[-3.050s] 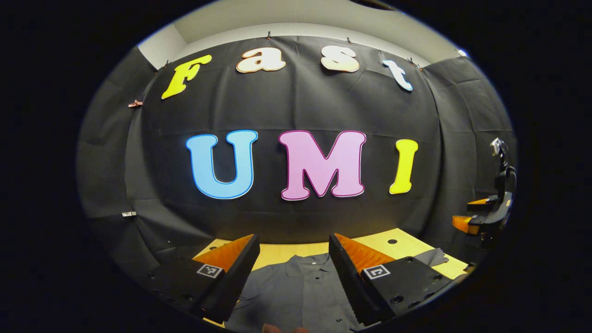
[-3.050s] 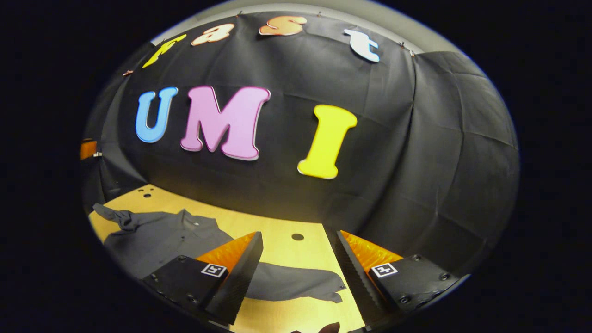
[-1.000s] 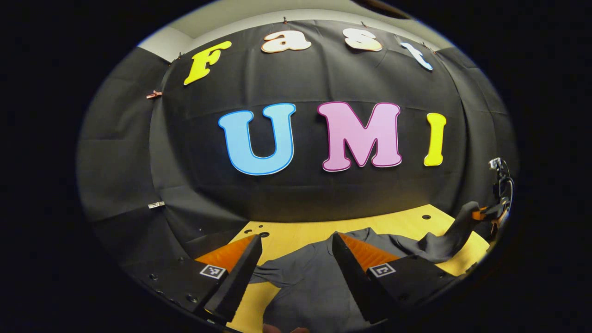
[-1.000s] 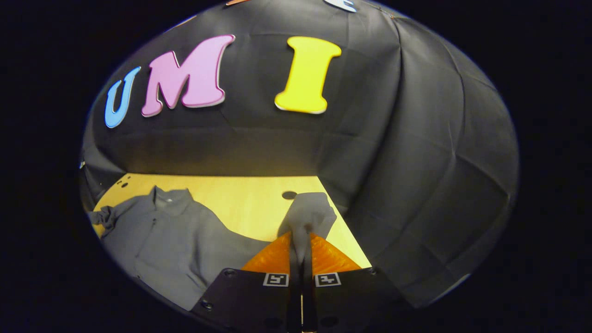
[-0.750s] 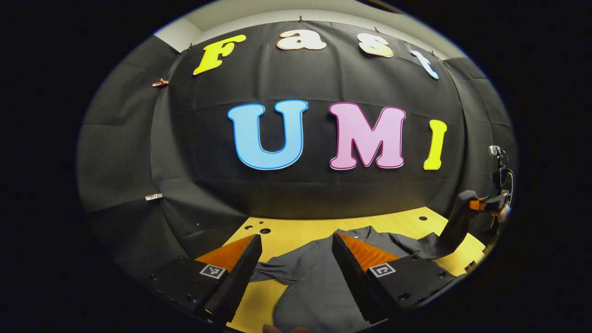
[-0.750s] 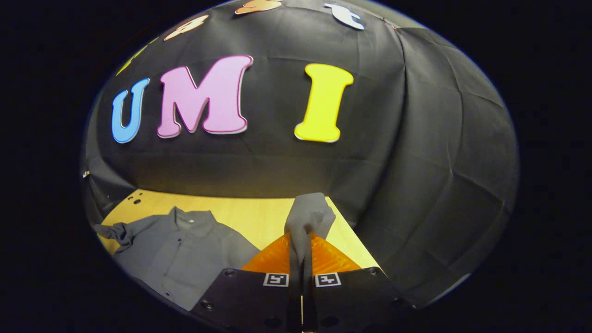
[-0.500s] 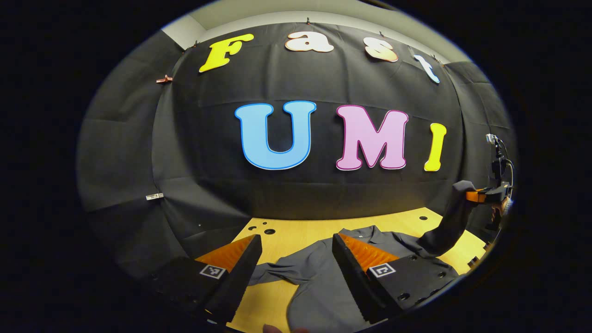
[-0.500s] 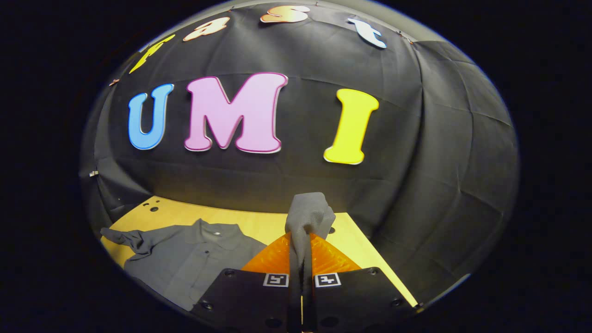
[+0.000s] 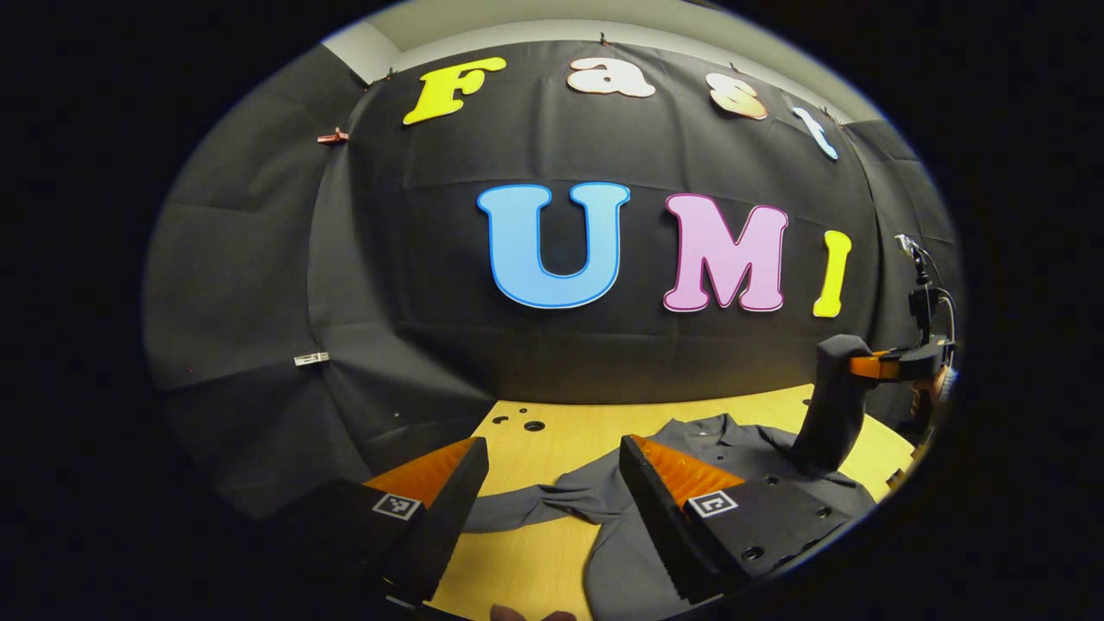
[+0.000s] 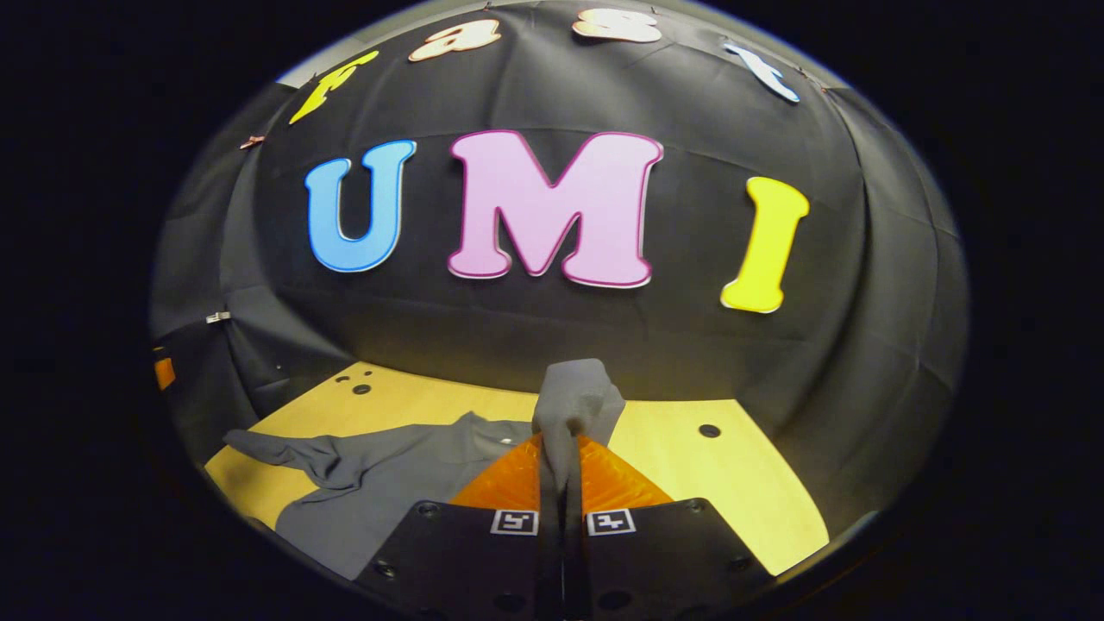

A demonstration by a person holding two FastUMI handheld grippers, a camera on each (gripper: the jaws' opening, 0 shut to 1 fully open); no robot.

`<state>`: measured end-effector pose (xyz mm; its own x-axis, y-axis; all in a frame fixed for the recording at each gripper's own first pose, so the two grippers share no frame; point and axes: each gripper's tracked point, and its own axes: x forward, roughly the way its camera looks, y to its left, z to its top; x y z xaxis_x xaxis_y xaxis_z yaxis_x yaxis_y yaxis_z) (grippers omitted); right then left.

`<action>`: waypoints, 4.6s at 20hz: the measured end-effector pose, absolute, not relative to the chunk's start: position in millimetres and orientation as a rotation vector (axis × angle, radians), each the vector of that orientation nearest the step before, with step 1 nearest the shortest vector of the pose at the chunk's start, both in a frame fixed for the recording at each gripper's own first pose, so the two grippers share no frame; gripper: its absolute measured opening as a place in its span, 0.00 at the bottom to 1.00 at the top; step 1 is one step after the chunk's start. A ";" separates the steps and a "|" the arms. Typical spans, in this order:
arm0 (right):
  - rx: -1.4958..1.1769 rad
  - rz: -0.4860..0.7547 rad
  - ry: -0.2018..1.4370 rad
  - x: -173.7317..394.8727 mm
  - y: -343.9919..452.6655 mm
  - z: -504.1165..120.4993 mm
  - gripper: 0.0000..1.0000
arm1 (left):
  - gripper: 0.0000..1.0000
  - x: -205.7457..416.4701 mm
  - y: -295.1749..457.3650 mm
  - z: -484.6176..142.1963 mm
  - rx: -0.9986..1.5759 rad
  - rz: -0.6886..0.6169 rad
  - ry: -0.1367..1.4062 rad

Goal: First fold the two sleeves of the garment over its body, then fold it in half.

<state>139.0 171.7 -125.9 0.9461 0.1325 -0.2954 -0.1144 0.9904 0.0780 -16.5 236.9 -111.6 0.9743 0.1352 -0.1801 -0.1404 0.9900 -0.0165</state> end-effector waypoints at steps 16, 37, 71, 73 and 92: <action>0.025 0.233 0.558 149.3 326.8 -252.0 0.06 | 0.96 5.9 341.5 -201.3 -0.043 0.193 0.288; 0.096 0.381 0.818 99.0 409.8 -323.0 0.14 | 0.96 51.2 416.9 -400.3 -0.149 0.275 0.634; 0.112 0.064 0.605 2.3 112.0 -239.9 0.75 | 0.14 49.1 272.4 -180.8 -0.109 0.142 0.341; 0.091 0.060 0.600 -2.6 97.2 -242.0 0.75 | 0.13 55.9 235.1 -165.5 -0.095 0.095 0.327; 0.193 -0.099 0.626 -62.2 -25.6 -274.0 0.74 | 0.13 76.3 -46.8 -188.1 -0.053 -0.272 0.451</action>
<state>-62.2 -25.6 -274.0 0.8062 -0.0332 -0.5907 0.1497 0.9774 0.1495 76.3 -46.8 -188.1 0.8645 -0.2712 -0.4231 0.2480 0.9625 -0.1103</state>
